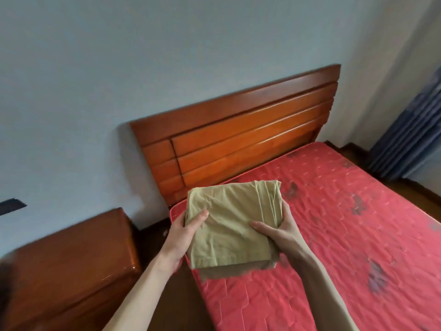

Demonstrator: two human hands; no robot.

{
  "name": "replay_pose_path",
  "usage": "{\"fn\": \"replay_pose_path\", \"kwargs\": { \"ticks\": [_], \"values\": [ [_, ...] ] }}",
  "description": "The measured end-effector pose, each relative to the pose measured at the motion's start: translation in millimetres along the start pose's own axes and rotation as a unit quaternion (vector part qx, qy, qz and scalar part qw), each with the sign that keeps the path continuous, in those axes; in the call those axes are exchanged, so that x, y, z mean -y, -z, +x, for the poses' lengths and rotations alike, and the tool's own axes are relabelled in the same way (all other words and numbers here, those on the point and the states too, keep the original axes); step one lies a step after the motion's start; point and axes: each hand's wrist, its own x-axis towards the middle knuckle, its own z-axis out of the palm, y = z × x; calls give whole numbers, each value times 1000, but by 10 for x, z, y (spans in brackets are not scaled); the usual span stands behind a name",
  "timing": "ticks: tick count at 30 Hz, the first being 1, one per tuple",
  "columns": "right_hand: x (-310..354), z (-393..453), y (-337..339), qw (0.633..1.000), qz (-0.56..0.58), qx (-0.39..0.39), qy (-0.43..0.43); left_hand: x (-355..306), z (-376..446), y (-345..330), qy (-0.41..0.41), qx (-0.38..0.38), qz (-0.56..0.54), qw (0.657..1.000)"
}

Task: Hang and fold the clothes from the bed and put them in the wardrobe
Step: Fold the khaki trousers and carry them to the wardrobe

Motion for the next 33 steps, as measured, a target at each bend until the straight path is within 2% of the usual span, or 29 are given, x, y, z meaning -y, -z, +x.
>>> {"fn": "replay_pose_path", "kwargs": {
  "ticks": [5, 10, 14, 19, 28, 33],
  "values": [
    [241, 295, -1057, 997, -11, 75, -34, -86, -181, 1006, -41, -89, -58, 993],
    [326, 521, -2158, 992, -43, 118, -15, -160, -340, 1864, -75, -155, -67, 983],
    [303, 641, -3055, 992, -59, 112, 8, -176, -470, 2578, -90, -204, -70, 972],
    [393, 670, -3887, 982, -69, 175, 14, -175, -704, 3233, -112, -263, -81, 955],
    [584, 806, -5280, 950, -92, 299, 13, -126, -1024, 4177, -101, -400, -115, 904],
    [644, 912, -6137, 917, -92, 387, 9, -155, -1138, 4695, -102, -498, -122, 852]
  ]
}}
